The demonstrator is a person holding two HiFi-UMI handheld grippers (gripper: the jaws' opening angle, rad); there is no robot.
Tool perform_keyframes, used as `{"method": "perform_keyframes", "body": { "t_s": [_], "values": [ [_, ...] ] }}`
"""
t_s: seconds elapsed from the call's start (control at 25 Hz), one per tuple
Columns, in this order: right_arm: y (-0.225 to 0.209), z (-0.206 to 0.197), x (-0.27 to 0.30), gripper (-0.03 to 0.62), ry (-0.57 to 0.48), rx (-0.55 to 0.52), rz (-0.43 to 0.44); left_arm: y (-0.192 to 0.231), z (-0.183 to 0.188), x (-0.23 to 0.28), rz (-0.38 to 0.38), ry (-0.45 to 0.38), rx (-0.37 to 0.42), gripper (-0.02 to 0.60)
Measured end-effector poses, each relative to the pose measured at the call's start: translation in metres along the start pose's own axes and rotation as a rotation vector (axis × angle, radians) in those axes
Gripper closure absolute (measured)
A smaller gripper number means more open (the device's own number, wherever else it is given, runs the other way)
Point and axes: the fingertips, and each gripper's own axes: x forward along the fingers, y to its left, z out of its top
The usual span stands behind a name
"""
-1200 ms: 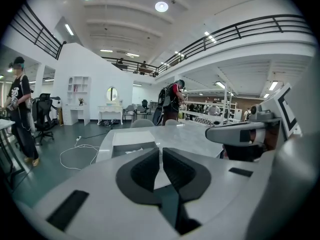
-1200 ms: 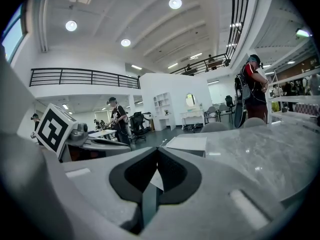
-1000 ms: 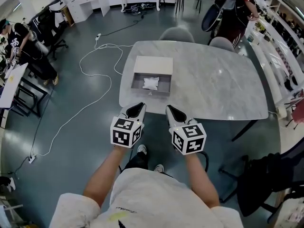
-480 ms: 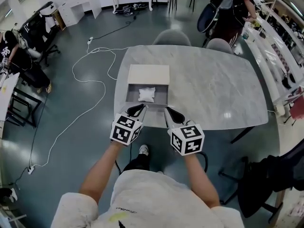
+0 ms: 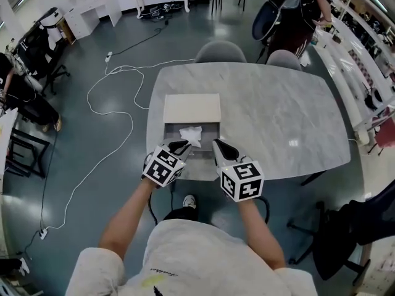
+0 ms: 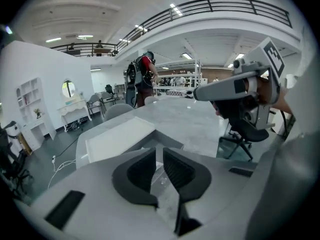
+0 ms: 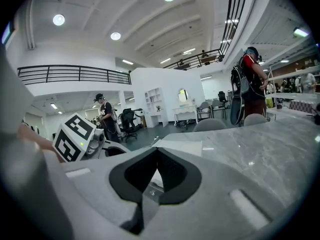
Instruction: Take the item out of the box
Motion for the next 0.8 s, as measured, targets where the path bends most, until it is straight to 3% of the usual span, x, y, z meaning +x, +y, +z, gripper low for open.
{"method": "perform_keyframes", "body": {
  "t_s": [0.56, 0.8],
  "values": [
    [-0.023, 0.012, 0.039, 0.589, 0.005, 0.016, -0.072, 0.021, -0.019, 0.056, -0.155, 0.165, 0.294, 0.552],
    [-0.036, 0.013, 0.049, 0.589, 0.008, 0.030, -0.112, 0.024, -0.030, 0.075, -0.220, 0.221, 0.362, 0.517]
  ]
}}
